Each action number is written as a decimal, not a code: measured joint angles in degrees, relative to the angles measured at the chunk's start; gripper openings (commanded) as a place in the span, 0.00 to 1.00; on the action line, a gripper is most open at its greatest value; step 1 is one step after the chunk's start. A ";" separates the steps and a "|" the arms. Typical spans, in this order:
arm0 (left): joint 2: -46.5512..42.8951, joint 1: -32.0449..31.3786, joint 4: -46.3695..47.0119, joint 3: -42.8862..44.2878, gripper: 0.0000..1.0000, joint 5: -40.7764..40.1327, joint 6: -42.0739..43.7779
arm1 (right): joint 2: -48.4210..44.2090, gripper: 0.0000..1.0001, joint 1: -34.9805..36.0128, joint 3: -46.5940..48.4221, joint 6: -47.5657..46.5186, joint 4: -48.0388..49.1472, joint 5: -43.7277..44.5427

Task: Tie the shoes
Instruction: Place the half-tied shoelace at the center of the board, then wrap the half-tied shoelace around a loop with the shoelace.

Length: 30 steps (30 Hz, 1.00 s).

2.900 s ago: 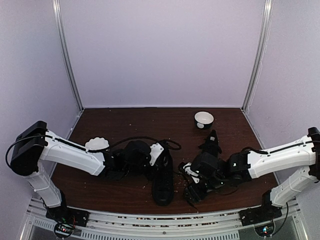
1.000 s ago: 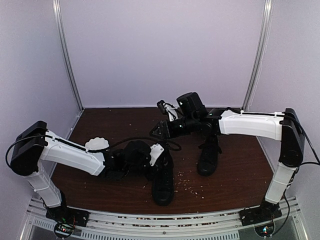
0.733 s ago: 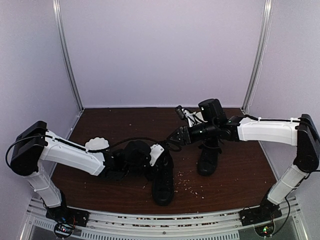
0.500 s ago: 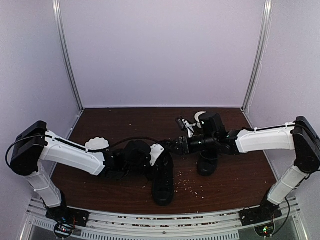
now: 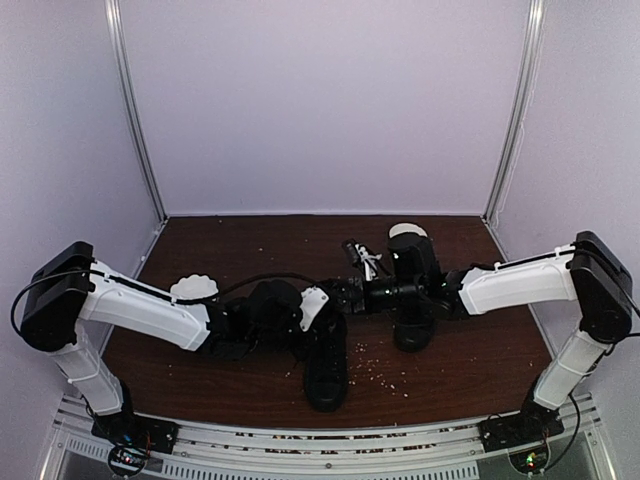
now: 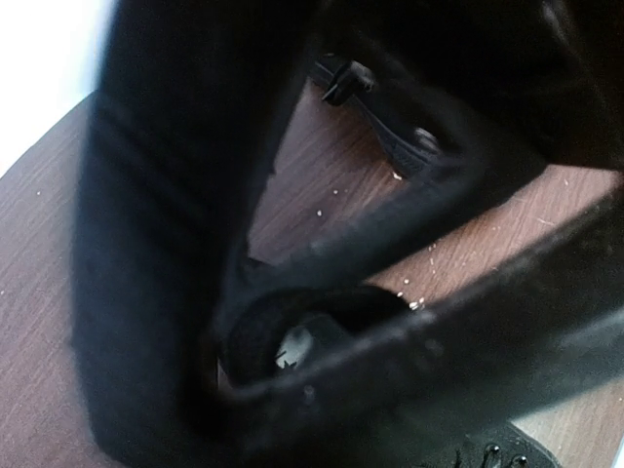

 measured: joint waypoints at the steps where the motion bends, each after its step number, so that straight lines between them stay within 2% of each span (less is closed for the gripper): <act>1: 0.02 0.00 -0.02 0.00 0.00 0.00 0.09 | 0.00 0.10 0.24 0.00 0.02 -0.02 0.00; 2: 0.02 0.00 -0.02 0.00 0.00 0.00 0.11 | 0.00 0.03 0.46 0.00 -0.28 -0.09 -0.09; 3: 0.02 0.00 -0.02 0.00 0.00 0.00 0.11 | -0.02 0.00 0.57 0.00 0.11 -0.44 -0.15; 6: 0.02 0.00 -0.02 0.00 0.00 0.00 0.15 | -0.17 0.00 0.87 0.00 -0.61 -1.44 -0.02; 7: 0.02 0.00 -0.02 0.00 0.08 0.00 0.15 | -0.24 0.00 0.92 0.00 -0.87 -1.88 0.04; 10: -0.02 0.00 -0.39 0.00 0.42 -0.04 0.79 | -0.57 0.00 0.92 0.00 -1.90 -3.58 0.48; 12: -0.83 0.00 -1.86 0.00 0.55 -0.13 1.75 | -0.96 0.00 0.92 0.02 -2.73 -5.11 0.85; 15: -4.74 0.00 -4.13 -0.07 0.70 -0.46 3.87 | -1.20 0.00 0.90 0.24 -4.07 -6.67 1.44; 17: -8.79 0.04 -5.01 -0.09 0.73 0.31 5.35 | -1.20 0.00 0.90 0.37 -4.87 -7.58 1.70; 20: -15.21 1.27 -6.45 -0.07 0.71 4.68 6.05 | -1.20 0.00 0.85 0.55 -5.90 -9.11 2.14; 23: -18.16 5.97 -9.31 -0.04 0.71 10.88 4.74 | -1.20 0.00 0.85 0.98 -6.75 -10.12 2.40; 27: -15.37 14.95 -16.79 0.33 0.72 16.59 2.40 | -1.20 0.00 0.85 1.22 -7.28 -10.54 2.47; 30: -8.41 18.51 -24.83 2.93 0.71 17.99 2.45 | -1.20 0.00 0.85 1.25 -7.56 -11.04 2.45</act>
